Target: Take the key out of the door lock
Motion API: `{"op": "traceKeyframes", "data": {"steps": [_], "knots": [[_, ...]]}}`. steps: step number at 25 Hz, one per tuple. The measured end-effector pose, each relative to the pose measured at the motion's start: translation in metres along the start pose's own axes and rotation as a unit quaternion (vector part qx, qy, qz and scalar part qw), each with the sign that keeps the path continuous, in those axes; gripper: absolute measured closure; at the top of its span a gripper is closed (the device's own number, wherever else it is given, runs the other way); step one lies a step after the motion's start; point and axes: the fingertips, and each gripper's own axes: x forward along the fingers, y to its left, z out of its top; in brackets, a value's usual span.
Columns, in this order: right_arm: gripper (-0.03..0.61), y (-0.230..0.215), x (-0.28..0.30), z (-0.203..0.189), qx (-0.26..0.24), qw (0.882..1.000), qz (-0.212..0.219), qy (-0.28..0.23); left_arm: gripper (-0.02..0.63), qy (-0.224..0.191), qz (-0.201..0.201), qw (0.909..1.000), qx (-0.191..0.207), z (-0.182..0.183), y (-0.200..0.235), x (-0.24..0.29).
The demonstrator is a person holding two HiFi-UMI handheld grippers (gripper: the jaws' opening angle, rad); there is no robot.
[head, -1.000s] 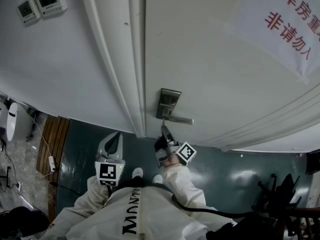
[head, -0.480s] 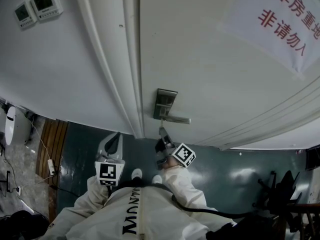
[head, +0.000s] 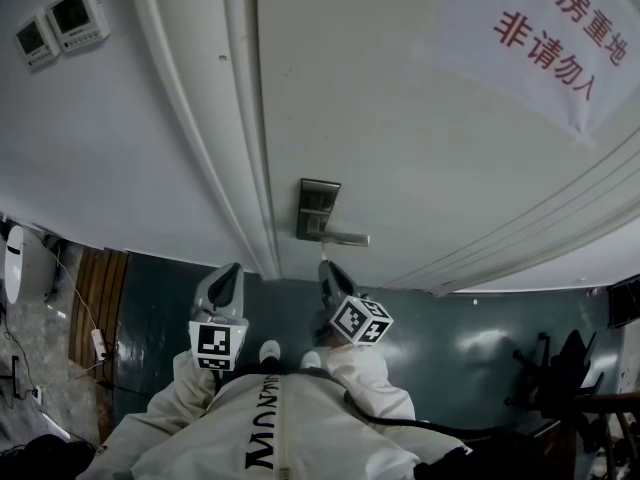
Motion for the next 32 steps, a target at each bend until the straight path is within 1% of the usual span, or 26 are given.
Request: {"op": "traceKeyframes", "data": {"steps": [3, 7, 10, 13, 16, 18, 20, 27, 32], "knots": [[0.555, 0.004, -0.010, 0.004, -0.069, 0.997, -0.027, 0.007, 0.614, -0.001, -0.006, 1.0000, -0.004, 0.001, -0.003, 0.004], [0.555, 0.007, -0.024, 0.011, -0.152, 0.987, -0.057, 0.013, 0.614, -0.003, -0.015, 0.9999, -0.004, 0.002, -0.009, 0.010], [0.555, 0.011, -0.036, 0.019, -0.206, 0.975, -0.076, 0.007, 0.614, -0.004, -0.021, 0.9998, -0.004, 0.004, -0.014, 0.015], [0.555, 0.015, -0.046, 0.028, -0.260, 0.961, -0.096, -0.004, 0.614, -0.005, -0.025, 0.9997, -0.003, 0.005, -0.019, 0.019], [0.555, 0.020, -0.056, 0.036, -0.301, 0.947, -0.109, -0.014, 0.614, -0.006, -0.025, 0.9997, -0.002, 0.007, -0.023, 0.022], [0.555, 0.021, -0.062, 0.041, -0.315, 0.942, -0.112, -0.020, 0.614, -0.007, -0.022, 0.9997, -0.002, 0.009, -0.027, 0.023], [0.556, 0.020, -0.069, 0.045, -0.319, 0.941, -0.112, -0.025, 0.614, -0.009, -0.018, 0.9998, -0.001, 0.011, -0.031, 0.021], [0.555, 0.007, -0.097, 0.046, -0.300, 0.949, -0.097, -0.026, 0.614, 0.001, 0.005, 1.0000, -0.005, 0.008, -0.052, 0.003], [0.555, 0.005, -0.112, 0.041, -0.288, 0.953, -0.090, -0.029, 0.614, 0.003, 0.008, 1.0000, -0.002, 0.006, -0.066, -0.011]]}}
